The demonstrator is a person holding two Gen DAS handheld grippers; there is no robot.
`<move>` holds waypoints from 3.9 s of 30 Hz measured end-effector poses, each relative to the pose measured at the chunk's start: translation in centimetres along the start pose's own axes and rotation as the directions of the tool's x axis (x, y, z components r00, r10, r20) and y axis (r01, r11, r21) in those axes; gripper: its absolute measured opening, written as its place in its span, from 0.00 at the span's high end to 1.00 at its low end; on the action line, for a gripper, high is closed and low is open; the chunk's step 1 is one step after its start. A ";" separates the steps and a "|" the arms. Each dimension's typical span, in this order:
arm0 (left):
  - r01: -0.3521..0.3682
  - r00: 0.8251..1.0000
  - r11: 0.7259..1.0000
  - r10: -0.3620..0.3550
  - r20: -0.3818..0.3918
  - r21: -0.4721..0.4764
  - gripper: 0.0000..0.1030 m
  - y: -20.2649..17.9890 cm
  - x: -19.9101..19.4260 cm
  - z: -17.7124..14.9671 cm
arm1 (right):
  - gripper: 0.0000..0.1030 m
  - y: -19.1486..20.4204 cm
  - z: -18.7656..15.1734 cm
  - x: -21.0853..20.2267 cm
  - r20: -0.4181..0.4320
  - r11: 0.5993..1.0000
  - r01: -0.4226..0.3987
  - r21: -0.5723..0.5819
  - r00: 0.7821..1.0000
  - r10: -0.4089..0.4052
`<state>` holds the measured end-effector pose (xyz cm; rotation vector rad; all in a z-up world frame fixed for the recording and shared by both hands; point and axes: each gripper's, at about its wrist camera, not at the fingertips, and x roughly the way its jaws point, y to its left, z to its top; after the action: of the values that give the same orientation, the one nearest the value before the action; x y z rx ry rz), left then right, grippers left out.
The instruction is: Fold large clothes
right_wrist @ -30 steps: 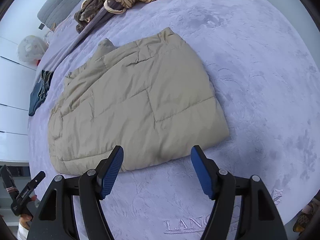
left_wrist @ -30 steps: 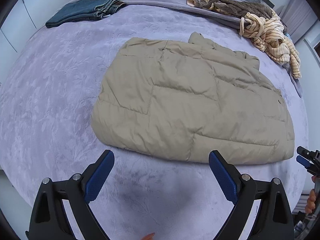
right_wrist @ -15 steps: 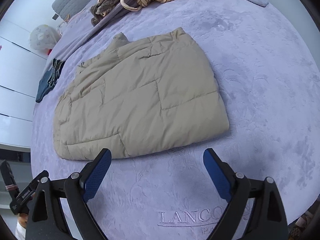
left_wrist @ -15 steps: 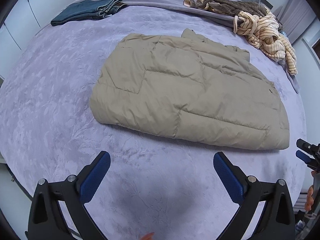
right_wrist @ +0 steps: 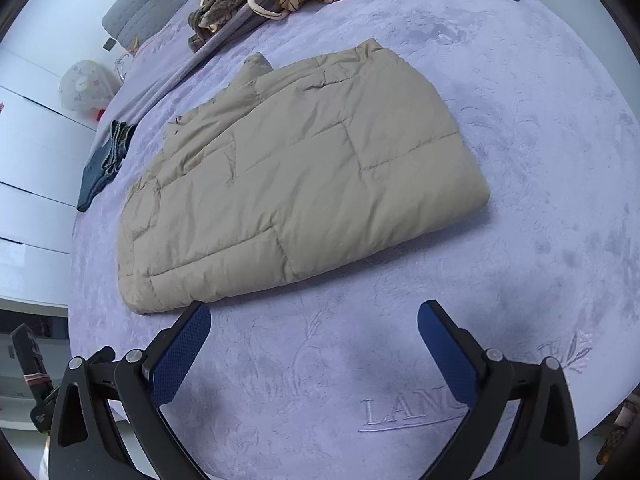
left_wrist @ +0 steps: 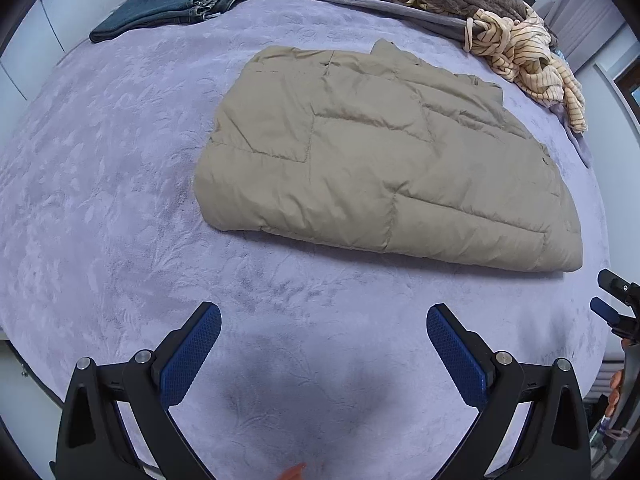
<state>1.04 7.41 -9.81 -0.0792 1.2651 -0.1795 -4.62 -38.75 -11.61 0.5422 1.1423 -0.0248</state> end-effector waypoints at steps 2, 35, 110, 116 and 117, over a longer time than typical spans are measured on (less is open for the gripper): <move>-0.008 1.000 1.000 0.008 0.000 0.016 0.00 0.8 0.0 0.1 | 0.00 0.4 -1.0 0.2 0.008 1.000 -0.004 0.023 1.000 0.004; 0.430 0.888 0.761 -0.453 0.076 -0.485 0.00 7.9 13.6 4.7 | 0.00 -6.8 0.9 9.9 0.117 0.726 -0.390 0.566 0.910 0.398; 0.121 0.967 0.975 -0.073 0.245 -0.185 0.73 14.5 -7.0 -15.6 | 0.69 -5.0 -15.8 -5.4 -0.002 0.948 -0.286 0.141 0.957 0.289; 0.056 0.996 0.991 -0.047 0.082 -0.117 0.73 12.7 -0.8 -13.6 | 0.69 -6.6 -13.6 -1.9 -0.013 0.975 -0.069 0.210 0.997 0.074; 0.043 0.998 0.992 -0.037 0.049 -0.121 0.73 12.7 0.4 -13.8 | 0.72 -7.1 -13.6 -1.2 -0.022 0.972 -0.051 0.229 0.998 0.057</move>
<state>-10.82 20.40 -16.34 -0.2125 1.2278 -0.1342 -18.86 -39.51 -17.49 0.7800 1.1594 -0.1029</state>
